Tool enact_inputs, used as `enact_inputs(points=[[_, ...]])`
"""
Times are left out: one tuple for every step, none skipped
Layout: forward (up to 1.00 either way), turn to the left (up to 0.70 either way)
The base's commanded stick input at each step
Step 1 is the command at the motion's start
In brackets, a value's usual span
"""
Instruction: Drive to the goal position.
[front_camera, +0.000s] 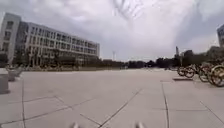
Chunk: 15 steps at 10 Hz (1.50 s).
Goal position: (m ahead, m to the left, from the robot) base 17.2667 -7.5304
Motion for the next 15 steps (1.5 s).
enact_inputs(points=[[0.7,-0.14],[0.7,-0.14],[0.7,-0.14],[0.7,-0.14],[0.7,-0.14],[0.7,-0.14],[0.7,-0.14],[0.7,-0.14],[0.7,-0.14],[0.7,-0.14],[0.7,-0.14],[0.7,-0.14],[0.7,-0.14],[0.7,-0.14],[0.7,-0.14]])
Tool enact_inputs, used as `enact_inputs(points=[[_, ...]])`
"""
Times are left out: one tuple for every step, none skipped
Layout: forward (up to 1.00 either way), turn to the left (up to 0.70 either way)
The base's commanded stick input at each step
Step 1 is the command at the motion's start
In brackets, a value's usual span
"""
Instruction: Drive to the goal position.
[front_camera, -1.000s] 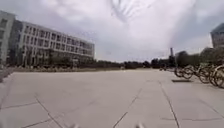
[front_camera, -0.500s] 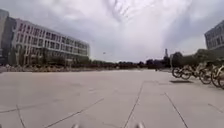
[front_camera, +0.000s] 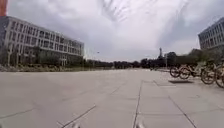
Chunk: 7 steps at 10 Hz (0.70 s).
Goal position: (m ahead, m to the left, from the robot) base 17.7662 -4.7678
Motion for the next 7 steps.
enact_inputs(points=[[0.7,-0.14],[0.7,-0.14],[0.7,-0.14],[0.7,-0.14],[0.7,-0.14],[0.7,-0.14],[0.7,-0.14]])
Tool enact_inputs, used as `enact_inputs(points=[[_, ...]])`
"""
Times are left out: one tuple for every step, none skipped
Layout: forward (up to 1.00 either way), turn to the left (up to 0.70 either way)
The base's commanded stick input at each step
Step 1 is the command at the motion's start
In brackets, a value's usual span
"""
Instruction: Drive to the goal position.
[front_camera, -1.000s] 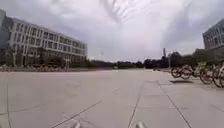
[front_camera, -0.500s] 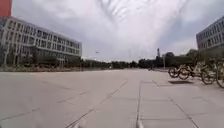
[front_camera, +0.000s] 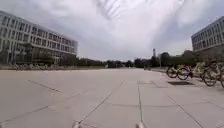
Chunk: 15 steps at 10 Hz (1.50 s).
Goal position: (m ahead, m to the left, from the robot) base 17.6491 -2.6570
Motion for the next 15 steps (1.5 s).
enact_inputs(points=[[0.7,-0.14],[0.7,-0.14],[0.7,-0.14],[0.7,-0.14],[0.7,-0.14],[0.7,-0.14],[0.7,-0.14],[0.7,-0.14],[0.7,-0.14],[0.7,-0.14],[0.7,-0.14],[0.7,-0.14],[0.7,-0.14],[0.7,-0.14],[0.7,-0.14]])
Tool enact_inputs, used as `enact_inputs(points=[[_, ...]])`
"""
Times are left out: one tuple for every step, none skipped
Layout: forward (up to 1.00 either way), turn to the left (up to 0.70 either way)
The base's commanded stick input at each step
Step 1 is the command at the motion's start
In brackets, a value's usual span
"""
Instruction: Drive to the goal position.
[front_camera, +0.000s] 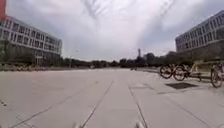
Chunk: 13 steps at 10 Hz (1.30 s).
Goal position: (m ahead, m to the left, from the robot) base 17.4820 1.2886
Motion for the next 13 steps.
enact_inputs(points=[[0.7,-0.12],[0.7,-0.05],[0.7,-0.02],[0.7,0.0],[0.7,0.0],[0.7,0.0],[0.7,0.0],[0.7,0.0],[0.7,0.08],[0.7,0.14],[0.7,0.14],[0.7,0.11],[0.7,0.01]])
